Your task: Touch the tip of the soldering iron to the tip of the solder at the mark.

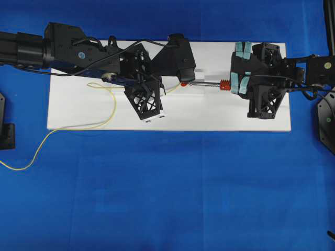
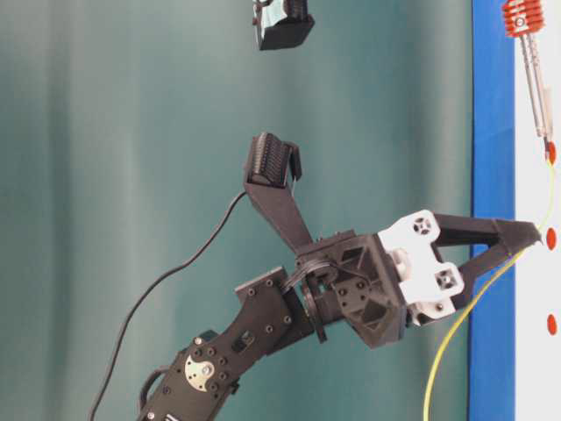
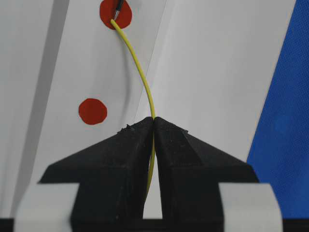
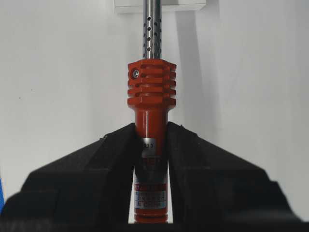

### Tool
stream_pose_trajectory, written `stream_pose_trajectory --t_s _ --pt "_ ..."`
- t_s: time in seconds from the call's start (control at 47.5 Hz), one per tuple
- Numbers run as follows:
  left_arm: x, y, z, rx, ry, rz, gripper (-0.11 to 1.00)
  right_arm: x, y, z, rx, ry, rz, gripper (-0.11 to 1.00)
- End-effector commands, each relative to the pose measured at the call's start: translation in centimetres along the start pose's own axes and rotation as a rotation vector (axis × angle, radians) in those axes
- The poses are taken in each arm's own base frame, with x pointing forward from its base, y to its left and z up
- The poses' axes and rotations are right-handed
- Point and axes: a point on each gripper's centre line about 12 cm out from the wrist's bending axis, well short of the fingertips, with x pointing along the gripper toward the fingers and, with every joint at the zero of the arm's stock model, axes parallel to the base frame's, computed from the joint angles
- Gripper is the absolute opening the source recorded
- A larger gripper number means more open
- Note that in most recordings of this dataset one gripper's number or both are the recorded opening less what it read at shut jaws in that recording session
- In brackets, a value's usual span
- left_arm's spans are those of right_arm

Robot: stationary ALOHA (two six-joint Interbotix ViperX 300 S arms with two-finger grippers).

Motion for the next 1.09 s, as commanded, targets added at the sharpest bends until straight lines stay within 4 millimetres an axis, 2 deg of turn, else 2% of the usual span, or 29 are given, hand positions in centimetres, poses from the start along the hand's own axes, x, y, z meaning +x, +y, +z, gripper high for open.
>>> stream_pose_trajectory --t_s 0.0,0.758,0.884,1.073 --pt "-1.0 -0.2 1.3 0.001 -0.042 -0.007 0.01 -0.4 0.0 1.1 0.002 -0.034 0.001 0.06" --pt "-1.1 -0.2 1.2 -0.001 -0.047 -0.008 0.01 -0.4 0.0 1.1 0.000 -0.037 0.001 0.06" --pt "-2.5 -0.3 1.6 0.002 -0.073 -0.012 0.01 -0.4 0.0 1.0 0.002 -0.035 0.002 0.06" --pt "-6.0 -0.7 1.6 0.009 -0.137 -0.027 0.01 -0.4 0.0 1.0 0.002 -0.034 0.002 0.06"
